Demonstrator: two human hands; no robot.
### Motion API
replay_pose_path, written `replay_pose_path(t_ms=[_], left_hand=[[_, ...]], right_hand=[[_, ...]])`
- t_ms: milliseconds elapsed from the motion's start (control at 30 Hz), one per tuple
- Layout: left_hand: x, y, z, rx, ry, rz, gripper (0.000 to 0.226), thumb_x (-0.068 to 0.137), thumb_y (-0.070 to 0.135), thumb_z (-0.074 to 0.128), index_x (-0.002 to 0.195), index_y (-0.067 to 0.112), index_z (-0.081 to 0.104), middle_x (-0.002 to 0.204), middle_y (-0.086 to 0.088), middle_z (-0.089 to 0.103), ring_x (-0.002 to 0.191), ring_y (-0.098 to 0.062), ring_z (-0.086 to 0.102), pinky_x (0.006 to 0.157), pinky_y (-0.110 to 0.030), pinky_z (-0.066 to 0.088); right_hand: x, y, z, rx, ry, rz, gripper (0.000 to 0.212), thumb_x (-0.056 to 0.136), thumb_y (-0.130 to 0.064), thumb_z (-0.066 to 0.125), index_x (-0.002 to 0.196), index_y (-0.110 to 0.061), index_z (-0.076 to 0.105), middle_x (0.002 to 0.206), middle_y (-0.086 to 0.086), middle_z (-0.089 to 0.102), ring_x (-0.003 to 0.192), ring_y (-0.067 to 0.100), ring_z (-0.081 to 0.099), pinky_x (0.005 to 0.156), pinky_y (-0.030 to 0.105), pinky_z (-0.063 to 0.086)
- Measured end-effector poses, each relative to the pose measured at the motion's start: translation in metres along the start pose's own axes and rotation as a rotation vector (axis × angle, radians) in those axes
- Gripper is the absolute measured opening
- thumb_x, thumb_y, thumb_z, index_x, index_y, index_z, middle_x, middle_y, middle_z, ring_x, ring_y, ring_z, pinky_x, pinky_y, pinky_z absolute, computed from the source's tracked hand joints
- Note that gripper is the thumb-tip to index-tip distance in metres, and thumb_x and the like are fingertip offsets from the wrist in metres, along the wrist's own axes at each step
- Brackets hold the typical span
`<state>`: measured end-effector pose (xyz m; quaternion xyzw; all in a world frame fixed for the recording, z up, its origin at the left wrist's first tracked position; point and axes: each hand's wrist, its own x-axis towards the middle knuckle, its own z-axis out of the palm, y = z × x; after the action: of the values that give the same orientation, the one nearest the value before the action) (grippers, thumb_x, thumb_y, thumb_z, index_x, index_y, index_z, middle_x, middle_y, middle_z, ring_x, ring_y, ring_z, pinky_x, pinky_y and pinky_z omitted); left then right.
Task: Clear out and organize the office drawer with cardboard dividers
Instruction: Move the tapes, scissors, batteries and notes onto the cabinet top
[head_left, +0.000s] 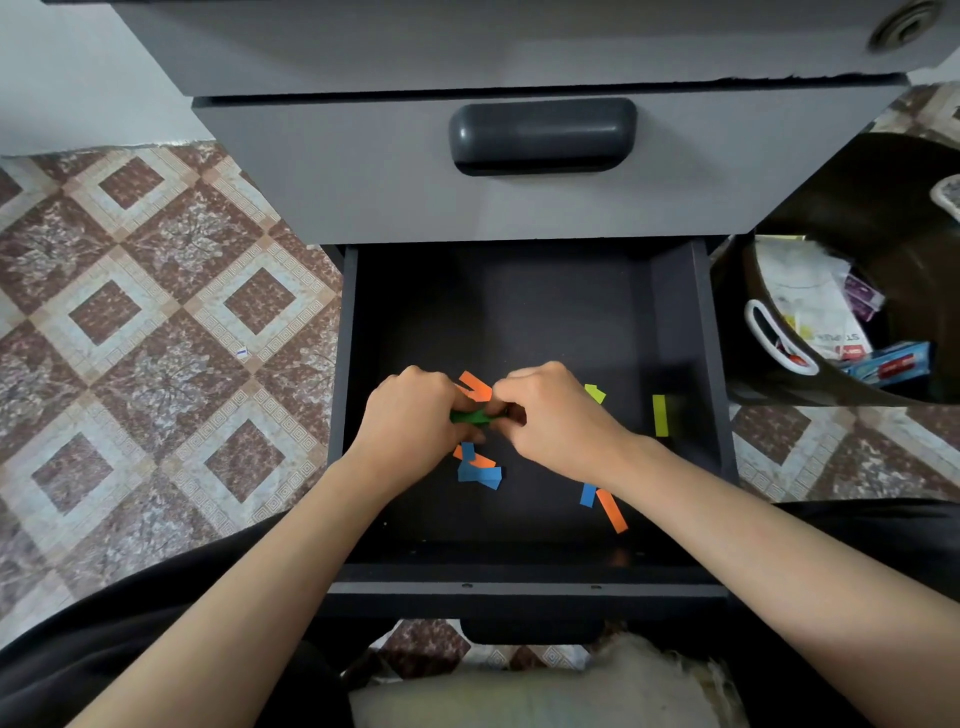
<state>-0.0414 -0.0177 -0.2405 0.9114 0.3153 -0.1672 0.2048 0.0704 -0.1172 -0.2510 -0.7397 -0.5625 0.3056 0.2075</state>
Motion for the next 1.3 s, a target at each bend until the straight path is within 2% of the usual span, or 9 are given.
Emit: replay_pose_path(t_ms=[433,600,700,767,933,1033,1133,1200,1300], left_hand=[[0.003,0.003,-0.007,-0.164,0.129,0.092,0.025,0.078,0.035,0.072,0.100,0.024,0.074,0.088,0.001,0.070,0.078,-0.017,0.061,0.071,-0.032,0.049],[-0.007,0.015,-0.019,-0.164,0.196,0.128,0.023,0.080,0.037,0.070,0.100,0.026,0.075,0.082,-0.002,0.069,0.076,-0.020,0.060,0.069,-0.033,0.048],[-0.015,0.027,-0.037,-0.148,0.199,0.157,0.023,0.081,0.035,0.070,0.100,0.023,0.074,0.087,0.001,0.070,0.079,-0.016,0.061,0.074,-0.033,0.049],[-0.019,0.037,-0.054,-0.148,0.222,0.206,0.026,0.081,0.034,0.069,0.103,0.021,0.073,0.092,0.000,0.070,0.084,-0.017,0.061,0.080,-0.035,0.049],[-0.028,0.064,-0.101,-0.164,0.439,0.295,0.051,0.084,0.043,0.063,0.128,0.017,0.057,0.122,0.000,0.059,0.112,-0.016,0.052,0.093,-0.026,0.040],[-0.034,0.081,-0.126,-0.111,0.639,0.321,0.047,0.087,0.033,0.063,0.129,0.014,0.054,0.130,-0.004,0.051,0.122,-0.021,0.044,0.098,-0.032,0.039],[-0.036,0.089,-0.144,-0.038,0.828,0.363,0.044,0.082,0.020,0.069,0.122,0.007,0.059,0.128,-0.011,0.053,0.118,-0.030,0.048,0.090,-0.039,0.047],[-0.034,0.091,-0.154,0.026,0.843,0.346,0.047,0.082,0.018,0.069,0.125,0.003,0.056,0.131,-0.014,0.051,0.120,-0.033,0.047,0.093,-0.039,0.045],[-0.030,0.091,-0.168,0.102,0.809,0.290,0.053,0.081,0.015,0.068,0.128,-0.002,0.052,0.135,-0.017,0.049,0.122,-0.036,0.047,0.097,-0.042,0.043]], right_hand=[[-0.007,-0.002,-0.016,-0.083,0.106,-0.001,0.014,0.088,-0.012,0.059,0.093,-0.008,0.071,0.082,0.004,0.064,0.071,0.013,0.050,0.069,0.031,0.048],[-0.019,-0.010,-0.030,-0.082,0.173,-0.006,0.016,0.088,-0.012,0.059,0.095,-0.009,0.073,0.083,0.004,0.066,0.069,0.008,0.046,0.070,0.021,0.039],[-0.030,-0.016,-0.043,-0.063,0.242,-0.031,0.013,0.086,-0.012,0.062,0.090,-0.010,0.074,0.078,0.003,0.066,0.066,0.011,0.048,0.073,0.028,0.044],[-0.037,-0.017,-0.056,-0.038,0.331,-0.059,0.010,0.081,-0.008,0.067,0.085,-0.009,0.075,0.073,0.003,0.066,0.061,0.012,0.049,0.066,0.033,0.047],[-0.056,-0.026,-0.109,-0.065,0.528,-0.092,0.011,0.073,-0.003,0.073,0.083,-0.007,0.076,0.076,0.002,0.071,0.062,0.008,0.051,0.064,0.028,0.049],[-0.070,-0.037,-0.159,-0.095,0.647,-0.102,0.012,0.073,0.000,0.073,0.083,-0.005,0.075,0.065,-0.021,0.059,0.059,-0.011,0.055,0.063,0.004,0.038],[-0.082,-0.045,-0.206,-0.121,0.721,-0.061,0.012,0.076,0.000,0.071,0.086,-0.006,0.075,0.056,-0.031,0.038,0.058,-0.012,0.051,0.058,0.009,0.031],[-0.087,-0.048,-0.233,-0.159,0.763,-0.058,0.013,0.077,0.001,0.070,0.088,-0.005,0.074,0.061,-0.031,0.040,0.050,-0.005,0.045,0.059,0.014,0.033],[-0.083,-0.046,-0.270,-0.233,0.795,-0.008,0.015,0.080,-0.002,0.068,0.092,-0.007,0.074,0.060,-0.029,0.038,0.058,0.007,0.040,0.060,0.021,0.029]])
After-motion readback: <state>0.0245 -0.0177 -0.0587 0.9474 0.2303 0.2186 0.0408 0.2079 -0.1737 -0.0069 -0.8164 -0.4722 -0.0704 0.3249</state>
